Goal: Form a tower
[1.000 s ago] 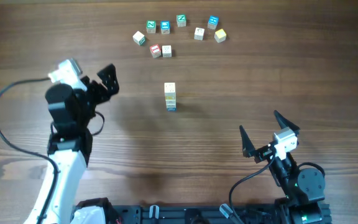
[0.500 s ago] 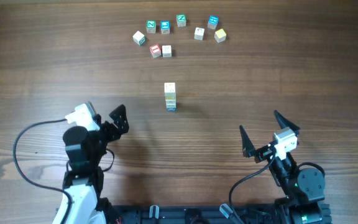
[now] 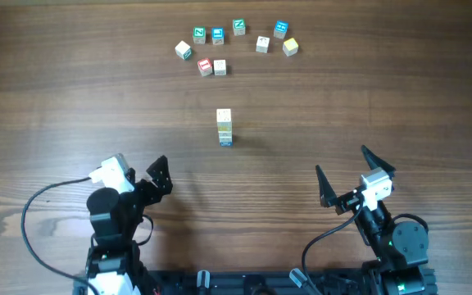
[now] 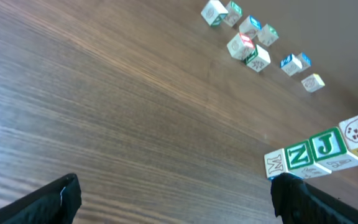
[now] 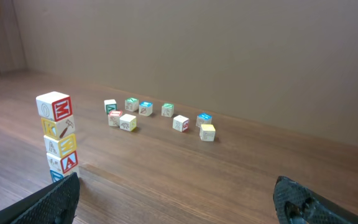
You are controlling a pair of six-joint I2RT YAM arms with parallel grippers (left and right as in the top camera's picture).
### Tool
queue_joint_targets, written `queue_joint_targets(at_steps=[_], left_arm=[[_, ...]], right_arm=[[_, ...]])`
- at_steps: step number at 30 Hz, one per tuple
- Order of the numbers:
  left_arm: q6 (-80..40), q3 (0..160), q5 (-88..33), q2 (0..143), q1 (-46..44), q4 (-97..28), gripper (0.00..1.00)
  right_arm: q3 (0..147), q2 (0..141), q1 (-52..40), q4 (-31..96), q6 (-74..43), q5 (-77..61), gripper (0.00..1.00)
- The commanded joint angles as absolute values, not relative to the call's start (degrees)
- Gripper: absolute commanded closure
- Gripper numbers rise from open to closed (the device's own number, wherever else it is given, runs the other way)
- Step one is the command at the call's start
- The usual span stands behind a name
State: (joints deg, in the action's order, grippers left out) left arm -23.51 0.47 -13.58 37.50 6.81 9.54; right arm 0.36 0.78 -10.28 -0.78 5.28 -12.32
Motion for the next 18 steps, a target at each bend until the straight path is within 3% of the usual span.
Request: queue_joint_targets(at_steps=[1, 4, 18], left_arm=[[-22.09, 0.32, -10.55, 28.95, 6.61, 2.42, 0.00], [-17.91, 0.32, -10.59, 22.26, 6.59, -3.73, 0.00], [4.05, 0.34, -12.71, 4.27, 0.47, -3.53, 0.00]], right_arm=[[0.30, 0.21, -10.00, -0.86, 5.89, -11.46, 0.00], [0.30, 0.21, -10.00, -0.86, 5.87, -11.46, 0.01], [0.30, 0.21, -10.00, -0.86, 5.89, -11.44, 0.00]])
